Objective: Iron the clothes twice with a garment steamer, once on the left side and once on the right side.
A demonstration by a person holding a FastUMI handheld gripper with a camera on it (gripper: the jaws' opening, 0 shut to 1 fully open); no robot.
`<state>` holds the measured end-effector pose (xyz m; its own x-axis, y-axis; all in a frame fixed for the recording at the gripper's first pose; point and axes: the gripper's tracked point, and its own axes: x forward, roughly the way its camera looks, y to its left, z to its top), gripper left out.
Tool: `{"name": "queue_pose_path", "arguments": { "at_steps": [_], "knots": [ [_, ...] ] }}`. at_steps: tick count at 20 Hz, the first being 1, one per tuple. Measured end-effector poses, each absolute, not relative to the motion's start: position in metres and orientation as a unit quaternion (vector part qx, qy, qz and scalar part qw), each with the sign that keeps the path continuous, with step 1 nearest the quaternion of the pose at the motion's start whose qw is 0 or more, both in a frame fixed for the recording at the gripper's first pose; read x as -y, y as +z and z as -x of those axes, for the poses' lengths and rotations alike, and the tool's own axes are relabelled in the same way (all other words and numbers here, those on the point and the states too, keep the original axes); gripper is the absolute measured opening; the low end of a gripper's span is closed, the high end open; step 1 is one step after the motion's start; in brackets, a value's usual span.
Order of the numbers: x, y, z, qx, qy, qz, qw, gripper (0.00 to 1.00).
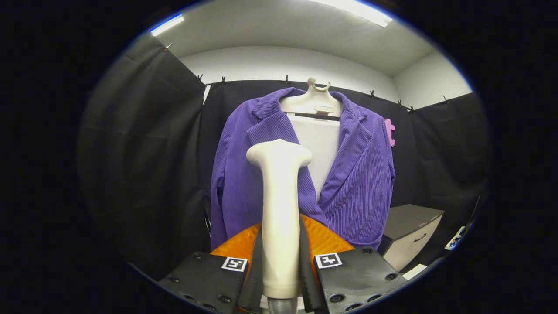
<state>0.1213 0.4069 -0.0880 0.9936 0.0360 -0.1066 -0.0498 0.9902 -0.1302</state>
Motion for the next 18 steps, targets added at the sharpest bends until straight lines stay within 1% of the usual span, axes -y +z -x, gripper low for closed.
{"name": "queue_pose_path", "arguments": {
  "at_steps": [12,18],
  "knots": [
    [-0.398,-0.175,-0.081,-0.1,0.021,0.095,0.99,0.43],
    [-0.392,-0.209,-0.077,-0.128,0.019,0.084,0.988,0.43]
  ]
}}
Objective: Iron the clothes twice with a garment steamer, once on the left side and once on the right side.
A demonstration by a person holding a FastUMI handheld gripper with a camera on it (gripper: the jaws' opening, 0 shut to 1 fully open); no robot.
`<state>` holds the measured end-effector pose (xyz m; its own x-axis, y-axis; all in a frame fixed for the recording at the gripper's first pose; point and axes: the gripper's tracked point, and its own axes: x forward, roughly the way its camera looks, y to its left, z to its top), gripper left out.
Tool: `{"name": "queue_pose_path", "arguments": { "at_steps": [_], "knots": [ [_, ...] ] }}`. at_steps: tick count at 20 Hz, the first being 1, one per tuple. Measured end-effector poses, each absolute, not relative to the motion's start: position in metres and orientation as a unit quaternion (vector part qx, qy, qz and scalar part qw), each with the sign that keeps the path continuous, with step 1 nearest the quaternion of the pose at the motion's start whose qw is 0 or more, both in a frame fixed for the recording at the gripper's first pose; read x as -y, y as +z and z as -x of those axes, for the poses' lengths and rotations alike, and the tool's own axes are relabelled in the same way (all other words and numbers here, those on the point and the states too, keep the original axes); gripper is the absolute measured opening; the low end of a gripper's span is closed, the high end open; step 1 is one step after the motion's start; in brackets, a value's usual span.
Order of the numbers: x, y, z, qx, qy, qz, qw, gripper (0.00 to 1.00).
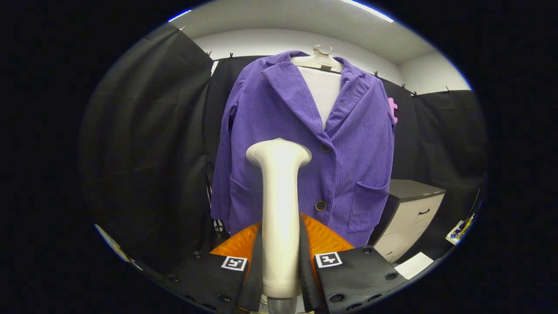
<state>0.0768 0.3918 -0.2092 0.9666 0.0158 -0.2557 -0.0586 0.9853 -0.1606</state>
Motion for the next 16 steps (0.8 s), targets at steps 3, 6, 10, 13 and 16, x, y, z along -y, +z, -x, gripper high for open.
{"name": "queue_pose_path", "arguments": {
  "at_steps": [3,6,10,13,16],
  "knots": [
    [-0.393,-0.221,-0.074,-0.134,0.02,0.077,0.988,0.44],
    [-0.387,-0.235,-0.063,-0.14,0.019,0.079,0.987,0.44],
    [-0.383,-0.257,-0.053,-0.157,0.017,0.077,0.984,0.44],
    [-0.378,-0.275,-0.039,-0.17,0.016,0.08,0.982,0.44],
    [-0.374,-0.294,-0.027,-0.187,0.016,0.084,0.979,0.44]
  ]
}}
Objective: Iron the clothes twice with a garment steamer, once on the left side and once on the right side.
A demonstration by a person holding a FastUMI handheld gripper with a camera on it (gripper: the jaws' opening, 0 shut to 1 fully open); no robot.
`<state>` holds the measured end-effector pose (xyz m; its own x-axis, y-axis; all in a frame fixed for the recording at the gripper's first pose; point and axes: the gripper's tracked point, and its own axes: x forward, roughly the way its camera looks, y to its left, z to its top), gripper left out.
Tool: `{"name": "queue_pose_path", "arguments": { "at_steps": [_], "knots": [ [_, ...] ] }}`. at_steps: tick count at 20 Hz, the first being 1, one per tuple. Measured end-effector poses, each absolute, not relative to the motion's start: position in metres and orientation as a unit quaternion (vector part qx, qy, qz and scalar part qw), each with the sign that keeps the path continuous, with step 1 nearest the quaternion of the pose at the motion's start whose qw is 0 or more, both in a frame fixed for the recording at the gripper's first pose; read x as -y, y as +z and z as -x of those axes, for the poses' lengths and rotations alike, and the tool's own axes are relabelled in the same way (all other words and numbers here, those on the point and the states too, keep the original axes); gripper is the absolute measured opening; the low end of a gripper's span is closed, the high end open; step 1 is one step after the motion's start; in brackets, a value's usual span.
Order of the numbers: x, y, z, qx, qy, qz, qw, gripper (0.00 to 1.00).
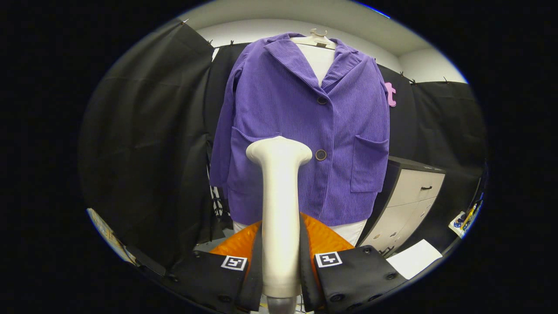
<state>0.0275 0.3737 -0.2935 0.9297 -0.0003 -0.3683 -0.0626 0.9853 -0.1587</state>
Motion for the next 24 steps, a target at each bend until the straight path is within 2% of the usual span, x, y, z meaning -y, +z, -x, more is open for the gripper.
{"name": "queue_pose_path", "arguments": {
  "at_steps": [11,19,24],
  "knots": [
    [-0.367,-0.327,-0.002,-0.224,0.023,0.08,0.971,0.44],
    [-0.358,-0.279,0.011,-0.194,0.021,0.055,0.979,0.43],
    [-0.343,-0.224,0.017,-0.156,0.016,0.041,0.987,0.43]
  ]
}}
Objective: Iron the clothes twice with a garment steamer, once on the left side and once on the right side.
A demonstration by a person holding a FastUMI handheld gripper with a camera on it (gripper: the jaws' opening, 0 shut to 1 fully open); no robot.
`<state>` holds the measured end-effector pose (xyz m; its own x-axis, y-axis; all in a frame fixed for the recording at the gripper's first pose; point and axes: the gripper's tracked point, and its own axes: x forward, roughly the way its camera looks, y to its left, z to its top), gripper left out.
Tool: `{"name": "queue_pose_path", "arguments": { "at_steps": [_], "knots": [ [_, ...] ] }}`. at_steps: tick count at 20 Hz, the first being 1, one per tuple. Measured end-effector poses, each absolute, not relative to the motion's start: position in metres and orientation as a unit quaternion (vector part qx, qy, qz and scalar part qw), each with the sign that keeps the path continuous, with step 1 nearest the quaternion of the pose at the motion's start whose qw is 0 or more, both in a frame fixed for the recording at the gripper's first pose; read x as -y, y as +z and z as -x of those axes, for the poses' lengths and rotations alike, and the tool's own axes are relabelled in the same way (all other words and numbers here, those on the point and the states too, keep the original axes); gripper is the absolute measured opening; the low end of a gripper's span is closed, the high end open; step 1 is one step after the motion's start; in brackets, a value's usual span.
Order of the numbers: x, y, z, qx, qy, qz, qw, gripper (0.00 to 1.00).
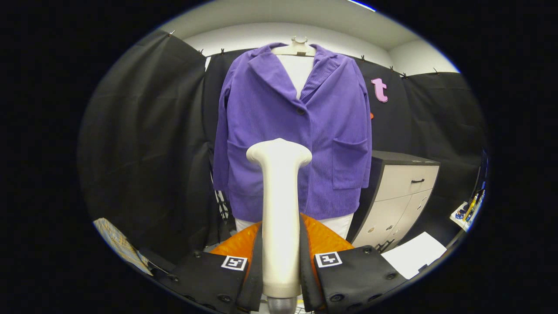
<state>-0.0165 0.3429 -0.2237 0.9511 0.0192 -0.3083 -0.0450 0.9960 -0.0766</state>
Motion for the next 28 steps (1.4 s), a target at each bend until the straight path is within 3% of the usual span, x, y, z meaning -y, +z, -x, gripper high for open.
{"name": "queue_pose_path", "arguments": {
  "at_steps": [14,28],
  "knots": [
    [-0.304,-0.085,0.036,-0.056,0.003,0.042,0.998,0.43],
    [-0.298,-0.005,0.047,-0.021,0.023,0.008,0.999,0.43]
  ]
}}
